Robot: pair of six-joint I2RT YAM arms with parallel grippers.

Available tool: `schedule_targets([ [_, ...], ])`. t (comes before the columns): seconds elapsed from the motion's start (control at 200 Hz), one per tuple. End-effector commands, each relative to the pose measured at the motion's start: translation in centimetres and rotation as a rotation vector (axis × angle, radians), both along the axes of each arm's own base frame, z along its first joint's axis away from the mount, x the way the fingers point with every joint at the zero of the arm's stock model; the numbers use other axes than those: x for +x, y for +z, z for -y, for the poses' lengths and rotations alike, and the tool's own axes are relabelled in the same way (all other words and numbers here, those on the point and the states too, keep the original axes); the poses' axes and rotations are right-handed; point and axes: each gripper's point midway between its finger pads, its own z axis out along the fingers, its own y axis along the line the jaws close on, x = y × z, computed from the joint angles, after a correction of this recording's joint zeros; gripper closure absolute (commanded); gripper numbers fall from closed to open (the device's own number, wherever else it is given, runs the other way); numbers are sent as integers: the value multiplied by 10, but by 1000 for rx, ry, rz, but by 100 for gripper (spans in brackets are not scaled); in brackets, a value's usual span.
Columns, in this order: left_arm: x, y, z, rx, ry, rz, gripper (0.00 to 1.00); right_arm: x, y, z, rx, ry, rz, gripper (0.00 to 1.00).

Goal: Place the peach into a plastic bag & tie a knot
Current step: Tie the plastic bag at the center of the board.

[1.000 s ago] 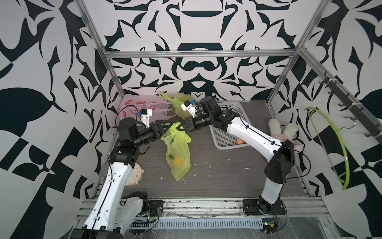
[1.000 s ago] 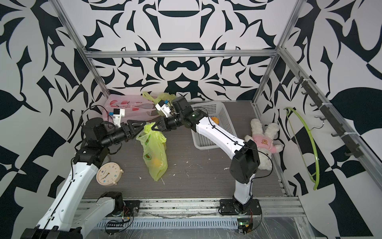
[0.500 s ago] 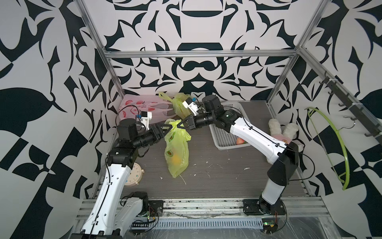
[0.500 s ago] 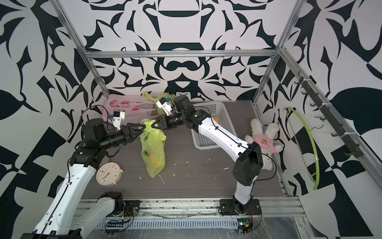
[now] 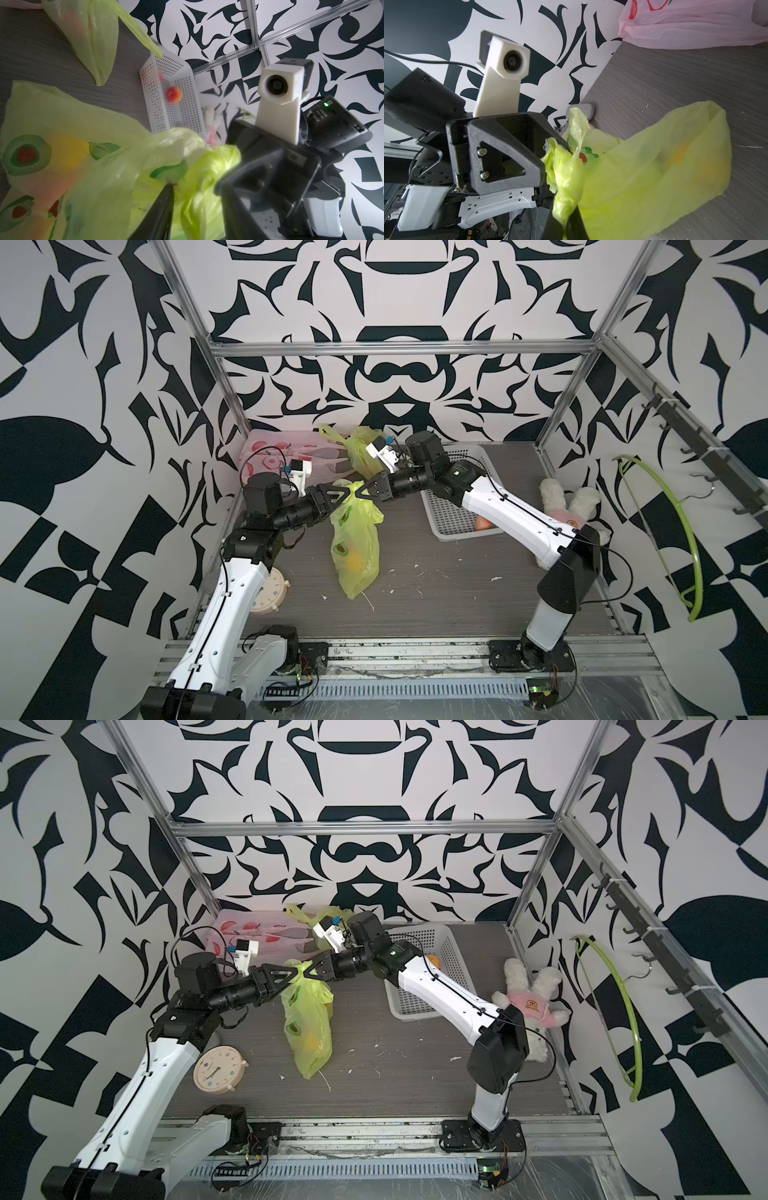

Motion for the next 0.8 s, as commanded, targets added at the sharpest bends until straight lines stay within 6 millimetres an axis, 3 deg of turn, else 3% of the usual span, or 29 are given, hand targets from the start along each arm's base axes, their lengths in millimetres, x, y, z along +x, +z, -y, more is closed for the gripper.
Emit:
schedule_targets([
  [0.0, -1, -2, 7, -4, -36, 7, 61, -6, 26, -2, 59, 21, 47, 100],
  [0.175, 1, -6, 4, 14, -11, 1, 78, -7, 24, 0, 45, 21, 52, 100],
  [0.31, 5, -9, 3, 24, 3, -3, 100, -11, 25, 4, 33, 27, 64, 100],
  [0.34, 6, -10, 3, 24, 2, -5, 100, -13, 25, 6, 27, 26, 69, 97],
  [0.43, 7, -10, 6, 12, -15, 1, 100, -13, 24, 17, 5, -4, 85, 69],
  [0.505, 8, -8, 8, -3, -27, 6, 100, -14, 24, 30, 1, -28, 92, 57],
  [0.69, 8, -2, 10, -40, -36, 23, 100, -19, 19, 61, 86, -73, 36, 49],
  [0.795, 7, 3, 11, -69, -38, 34, 100, -29, 13, 63, 133, -42, -2, 45],
])
